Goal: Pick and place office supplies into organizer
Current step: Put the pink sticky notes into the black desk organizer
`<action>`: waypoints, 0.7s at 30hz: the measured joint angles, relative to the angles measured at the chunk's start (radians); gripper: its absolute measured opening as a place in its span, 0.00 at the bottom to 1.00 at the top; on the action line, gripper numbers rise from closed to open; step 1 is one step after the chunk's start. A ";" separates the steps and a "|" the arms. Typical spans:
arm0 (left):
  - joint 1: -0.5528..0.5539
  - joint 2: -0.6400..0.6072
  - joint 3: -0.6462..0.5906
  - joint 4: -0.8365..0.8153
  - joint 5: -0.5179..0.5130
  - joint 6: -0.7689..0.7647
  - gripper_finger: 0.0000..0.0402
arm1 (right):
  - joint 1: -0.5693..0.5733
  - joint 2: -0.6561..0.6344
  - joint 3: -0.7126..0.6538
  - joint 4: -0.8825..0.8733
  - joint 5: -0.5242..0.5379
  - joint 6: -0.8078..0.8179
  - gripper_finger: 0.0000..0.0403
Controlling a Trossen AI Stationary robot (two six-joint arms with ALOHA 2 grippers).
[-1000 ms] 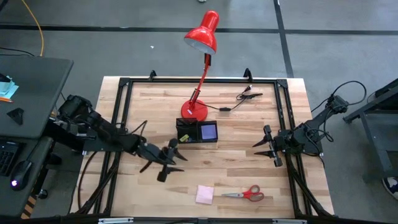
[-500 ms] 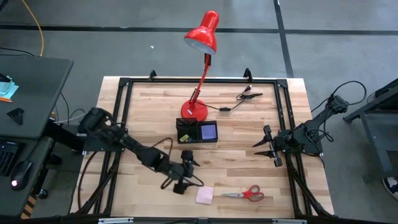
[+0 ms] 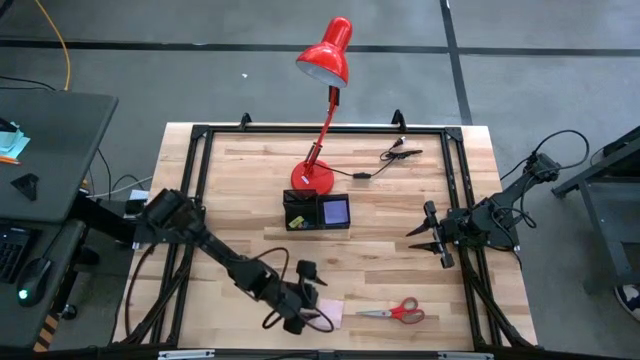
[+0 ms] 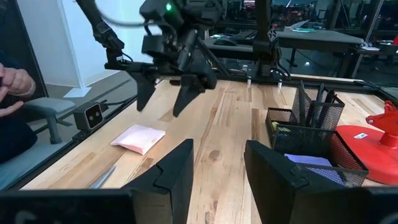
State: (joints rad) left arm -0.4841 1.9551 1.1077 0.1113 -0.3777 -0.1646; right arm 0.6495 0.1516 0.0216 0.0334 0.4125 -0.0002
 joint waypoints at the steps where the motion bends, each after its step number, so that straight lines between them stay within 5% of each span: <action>1: -0.002 0.014 0.005 -0.007 -0.008 0.000 0.95 | 0.000 -0.001 0.000 0.000 0.000 0.000 0.33; 10: -0.001 0.102 0.084 -0.011 -0.042 -0.012 0.98 | 0.000 -0.001 0.000 0.000 0.000 0.000 0.33; 21: -0.003 0.104 0.087 -0.013 0.034 -0.021 0.99 | 0.000 -0.001 0.000 0.000 0.000 0.000 0.33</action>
State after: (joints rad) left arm -0.4870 2.0590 1.1946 0.0985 -0.3436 -0.1858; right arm 0.6495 0.1505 0.0216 0.0334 0.4126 -0.0003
